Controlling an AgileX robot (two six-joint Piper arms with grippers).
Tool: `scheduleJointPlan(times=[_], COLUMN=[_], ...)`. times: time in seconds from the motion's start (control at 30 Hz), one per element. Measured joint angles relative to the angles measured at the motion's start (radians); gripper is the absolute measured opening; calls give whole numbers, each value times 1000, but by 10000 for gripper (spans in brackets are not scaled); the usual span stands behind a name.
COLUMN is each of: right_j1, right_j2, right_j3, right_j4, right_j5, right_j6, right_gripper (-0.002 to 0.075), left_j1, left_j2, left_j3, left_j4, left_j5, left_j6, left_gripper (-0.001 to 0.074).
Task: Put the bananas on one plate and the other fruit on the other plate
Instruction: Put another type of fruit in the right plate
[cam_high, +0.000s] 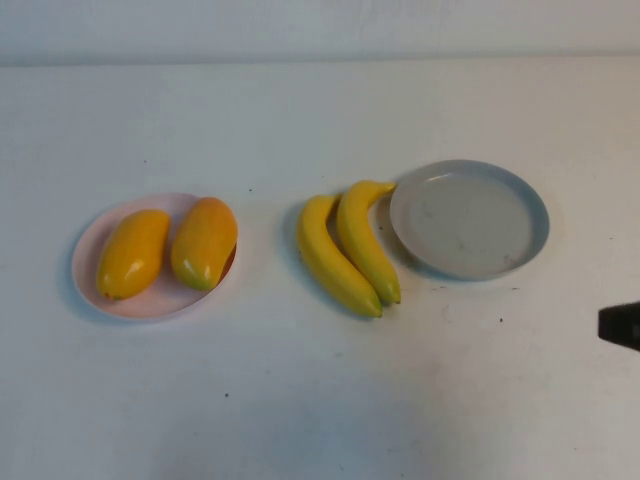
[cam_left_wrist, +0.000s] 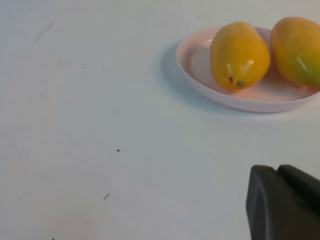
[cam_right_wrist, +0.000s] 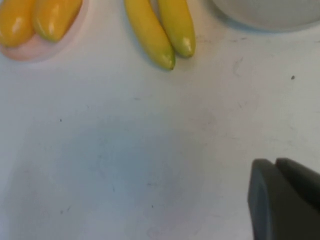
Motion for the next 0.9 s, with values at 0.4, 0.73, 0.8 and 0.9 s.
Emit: scheduleJointPlan(times=[0.4, 0.73, 0.8, 0.9], right_j1=[286, 353, 354, 354], right_j2=[759, 1235, 1281, 1323], right_j3=[-650, -1290, -1360, -1420], right_j4=[-276, -380, -400, -407], right_j5=[210, 426, 430, 435], right_j6=[91, 120, 121, 123], right_gripper=[-15, -15, -15, -8], left_j1=[0, 0, 0, 0], left_j2=[0, 0, 0, 0], left_j3=[0, 0, 0, 0], left_j4=[0, 0, 0, 0], left_j5=[0, 0, 0, 0], left_j6=[0, 0, 0, 0], left_gripper=[-4, -4, -4, -4])
